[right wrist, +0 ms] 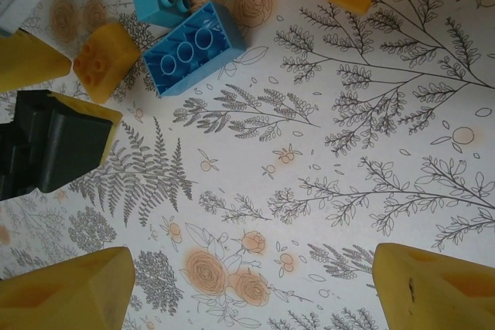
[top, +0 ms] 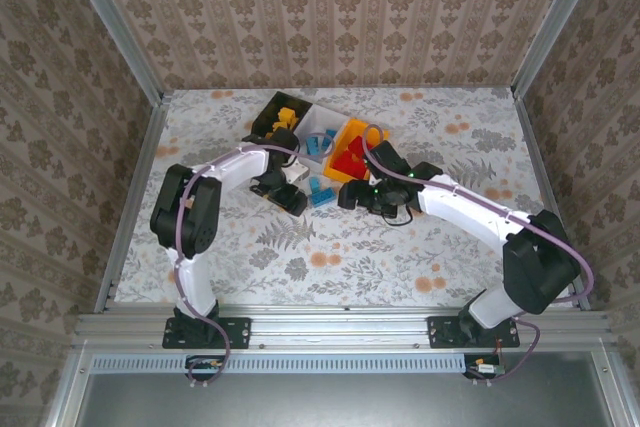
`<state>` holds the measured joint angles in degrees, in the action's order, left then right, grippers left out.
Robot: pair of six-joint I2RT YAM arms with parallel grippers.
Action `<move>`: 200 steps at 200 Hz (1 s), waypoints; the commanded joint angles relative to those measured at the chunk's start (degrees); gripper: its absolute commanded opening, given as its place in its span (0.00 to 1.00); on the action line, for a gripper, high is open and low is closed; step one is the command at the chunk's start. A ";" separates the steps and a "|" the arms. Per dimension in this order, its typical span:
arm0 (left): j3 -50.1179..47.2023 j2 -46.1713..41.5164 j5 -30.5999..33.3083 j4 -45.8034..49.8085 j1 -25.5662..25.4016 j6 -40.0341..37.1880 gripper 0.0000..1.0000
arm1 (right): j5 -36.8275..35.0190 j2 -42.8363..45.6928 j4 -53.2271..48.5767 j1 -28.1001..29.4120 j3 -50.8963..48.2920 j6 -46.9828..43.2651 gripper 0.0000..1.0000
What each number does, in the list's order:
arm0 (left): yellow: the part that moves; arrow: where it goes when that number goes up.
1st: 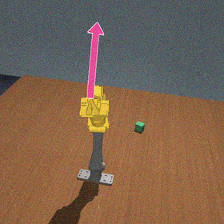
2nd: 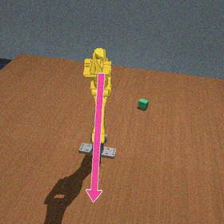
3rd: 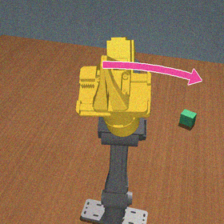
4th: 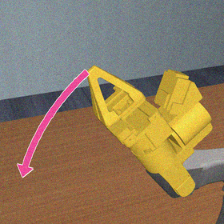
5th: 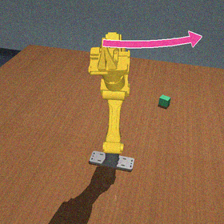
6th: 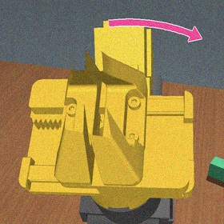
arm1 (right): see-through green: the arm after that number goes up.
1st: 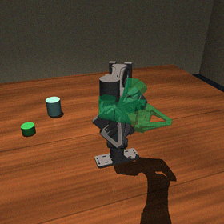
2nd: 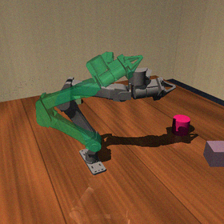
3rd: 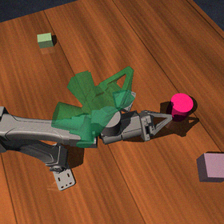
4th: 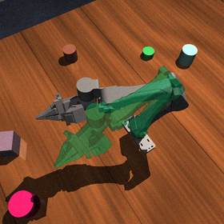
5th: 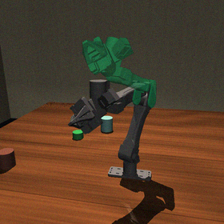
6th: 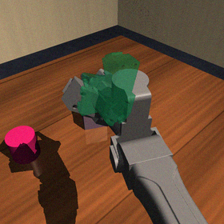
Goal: Sort the legos into containers by color
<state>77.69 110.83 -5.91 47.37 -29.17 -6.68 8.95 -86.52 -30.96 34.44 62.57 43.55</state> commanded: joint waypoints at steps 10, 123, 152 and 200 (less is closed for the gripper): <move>1.92 1.81 1.75 -0.07 0.16 -1.70 0.81 | -2.35 2.62 -0.50 0.28 -1.30 1.53 0.82; 5.63 6.31 -0.93 0.90 0.82 -1.11 0.51 | -3.90 5.18 -2.09 0.46 -2.66 2.33 0.82; 5.44 5.57 -0.99 2.75 1.17 -0.45 0.41 | -3.51 4.22 -1.67 0.46 -2.41 2.02 0.82; 4.84 1.80 -3.15 4.44 5.74 2.35 0.36 | -1.93 1.42 -1.02 0.39 -0.40 0.68 0.82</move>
<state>82.85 116.07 -6.98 48.58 -27.11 -6.79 6.42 -83.35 -31.48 34.46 60.58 45.15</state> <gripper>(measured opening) 0.363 0.819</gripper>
